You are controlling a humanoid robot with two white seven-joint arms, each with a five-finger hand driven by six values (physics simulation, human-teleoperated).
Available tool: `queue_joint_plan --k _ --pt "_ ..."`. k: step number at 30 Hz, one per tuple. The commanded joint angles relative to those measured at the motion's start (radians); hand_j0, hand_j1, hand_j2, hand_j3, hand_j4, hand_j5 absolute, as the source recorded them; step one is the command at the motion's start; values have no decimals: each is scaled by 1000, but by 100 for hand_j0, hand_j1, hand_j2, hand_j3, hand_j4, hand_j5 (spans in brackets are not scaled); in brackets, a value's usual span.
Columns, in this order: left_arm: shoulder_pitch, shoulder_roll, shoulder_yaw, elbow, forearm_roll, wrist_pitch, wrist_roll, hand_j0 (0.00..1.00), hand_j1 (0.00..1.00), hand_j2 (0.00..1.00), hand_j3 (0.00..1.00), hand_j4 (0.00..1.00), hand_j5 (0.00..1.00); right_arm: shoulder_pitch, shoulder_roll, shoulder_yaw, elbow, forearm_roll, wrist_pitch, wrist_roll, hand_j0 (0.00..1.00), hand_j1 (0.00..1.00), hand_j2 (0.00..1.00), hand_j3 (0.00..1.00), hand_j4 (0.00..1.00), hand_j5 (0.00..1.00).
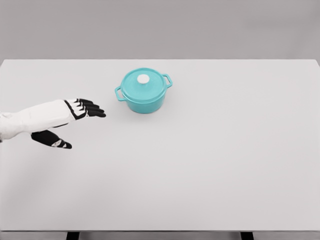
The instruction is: Open the lid of the pot with left arm
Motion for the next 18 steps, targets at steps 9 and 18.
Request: queue_joint_plan --k 9,18 --pt "-104 -61 -37 -3 -54 3 0 100 100 100 100 100 100 0 0 -1 -1 -2 5 -1 100 100 100 100 100 100" --pt "-845 -121 -854 138 -59 3 0 100 100 100 100 100 100 0 0 -1 -1 -2 5 -1 100 100 100 100 100 100"
